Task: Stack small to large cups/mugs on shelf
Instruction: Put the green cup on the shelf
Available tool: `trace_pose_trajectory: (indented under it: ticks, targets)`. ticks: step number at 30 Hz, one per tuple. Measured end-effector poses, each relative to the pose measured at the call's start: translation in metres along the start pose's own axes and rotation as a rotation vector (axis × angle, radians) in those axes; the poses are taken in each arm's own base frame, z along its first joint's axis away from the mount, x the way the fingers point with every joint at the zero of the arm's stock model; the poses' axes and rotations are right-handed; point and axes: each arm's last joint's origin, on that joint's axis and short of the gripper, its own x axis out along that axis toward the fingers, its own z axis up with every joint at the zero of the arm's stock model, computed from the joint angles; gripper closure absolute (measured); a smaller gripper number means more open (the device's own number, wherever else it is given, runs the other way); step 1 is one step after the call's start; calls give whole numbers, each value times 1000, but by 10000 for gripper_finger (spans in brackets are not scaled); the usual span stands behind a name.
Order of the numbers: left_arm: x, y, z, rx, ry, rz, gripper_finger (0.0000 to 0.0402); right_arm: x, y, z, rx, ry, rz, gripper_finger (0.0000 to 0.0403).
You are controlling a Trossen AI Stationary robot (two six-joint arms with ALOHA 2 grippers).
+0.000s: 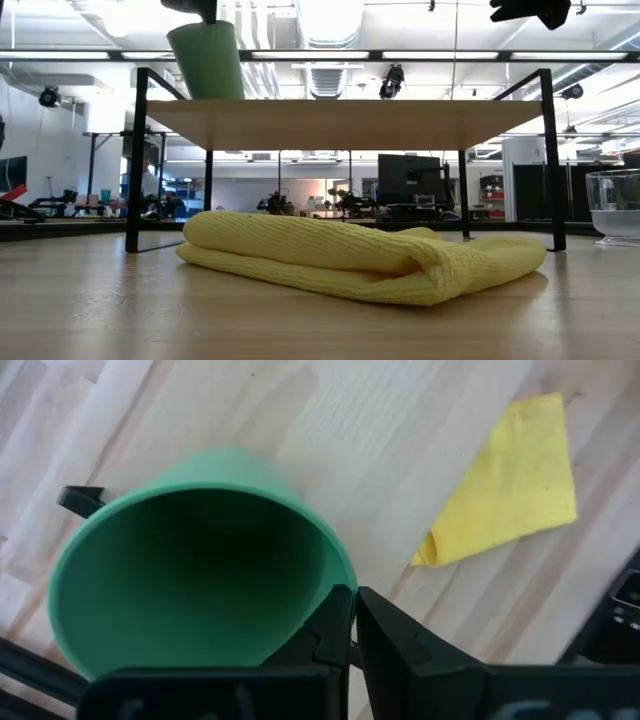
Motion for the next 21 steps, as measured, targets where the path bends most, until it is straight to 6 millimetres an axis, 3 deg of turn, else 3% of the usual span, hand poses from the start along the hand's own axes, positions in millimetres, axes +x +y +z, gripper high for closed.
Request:
trace_pose_trajectory:
  ticks: [15,21]
  targets:
    - [-20,-1,-1,-2,-30,-93,401,0,0,0,0,0,0,268]
    - [-17,-1,-1,-2,-23,-91,401,0,0,0,0,0,0,268]
